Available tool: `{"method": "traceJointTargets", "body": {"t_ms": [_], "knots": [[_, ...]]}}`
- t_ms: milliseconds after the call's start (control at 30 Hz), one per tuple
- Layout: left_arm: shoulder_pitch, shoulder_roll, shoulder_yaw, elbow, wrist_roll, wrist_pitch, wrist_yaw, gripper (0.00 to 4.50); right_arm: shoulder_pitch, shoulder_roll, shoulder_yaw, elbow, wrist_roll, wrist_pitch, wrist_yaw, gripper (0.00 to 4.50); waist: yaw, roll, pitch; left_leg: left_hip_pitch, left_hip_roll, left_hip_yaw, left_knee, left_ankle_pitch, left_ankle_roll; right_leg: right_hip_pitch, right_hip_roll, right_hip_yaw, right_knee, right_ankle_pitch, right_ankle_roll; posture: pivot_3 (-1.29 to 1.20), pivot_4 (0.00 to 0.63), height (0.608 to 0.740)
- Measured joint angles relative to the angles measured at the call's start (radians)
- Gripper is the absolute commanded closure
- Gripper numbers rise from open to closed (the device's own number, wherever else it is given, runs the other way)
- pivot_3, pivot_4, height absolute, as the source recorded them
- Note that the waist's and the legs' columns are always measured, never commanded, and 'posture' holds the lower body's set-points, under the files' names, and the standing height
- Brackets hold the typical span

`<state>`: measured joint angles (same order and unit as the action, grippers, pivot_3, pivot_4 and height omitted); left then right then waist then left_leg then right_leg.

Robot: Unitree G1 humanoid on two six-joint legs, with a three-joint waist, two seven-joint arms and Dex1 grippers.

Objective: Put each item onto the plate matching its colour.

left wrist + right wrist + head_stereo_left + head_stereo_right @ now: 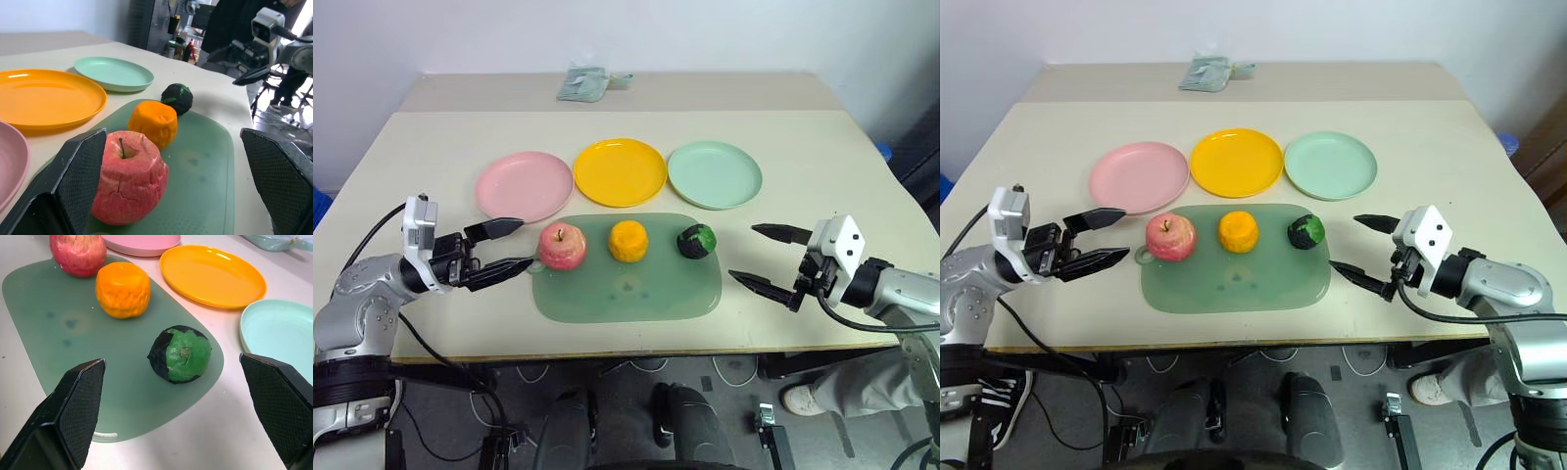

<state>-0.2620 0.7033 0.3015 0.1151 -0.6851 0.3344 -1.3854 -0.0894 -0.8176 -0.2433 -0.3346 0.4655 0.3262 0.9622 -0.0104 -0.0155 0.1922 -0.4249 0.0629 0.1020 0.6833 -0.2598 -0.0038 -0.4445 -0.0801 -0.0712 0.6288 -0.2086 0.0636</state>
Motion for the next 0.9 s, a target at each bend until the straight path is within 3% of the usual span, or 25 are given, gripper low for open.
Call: {"method": "traceJointTargets", "body": {"t_ms": [267,467,900], "knots": [[0.017,-0.008,0.004,-0.012,-0.007,-0.004,0.026,0.00,-0.038,0.007,0.032,0.006,-0.012,0.000,-0.010,0.02,0.005,0.000,0.000,0.000,0.000,0.000,0.000,0.000,0.000,0.000,0.000,0.000,0.000,0.000,0.000,0.00,0.150,0.740],[-0.069,-0.003,0.007,0.020,-0.024,0.006,0.016,0.00,-0.047,0.017,0.047,-0.008,-0.012,0.012,-0.040,0.02,0.011,0.000,0.000,0.000,0.000,0.000,0.000,0.000,0.000,0.000,0.000,0.000,0.000,0.000,0.000,0.00,0.150,0.740],[-0.148,0.046,0.018,0.140,0.001,-0.001,0.003,0.00,-0.222,0.135,0.158,-0.033,-0.049,0.043,-0.156,0.02,0.006,0.000,0.000,-0.001,0.000,0.000,0.000,0.000,0.000,0.000,0.000,0.000,0.000,0.000,0.000,0.00,0.150,0.740]]}}
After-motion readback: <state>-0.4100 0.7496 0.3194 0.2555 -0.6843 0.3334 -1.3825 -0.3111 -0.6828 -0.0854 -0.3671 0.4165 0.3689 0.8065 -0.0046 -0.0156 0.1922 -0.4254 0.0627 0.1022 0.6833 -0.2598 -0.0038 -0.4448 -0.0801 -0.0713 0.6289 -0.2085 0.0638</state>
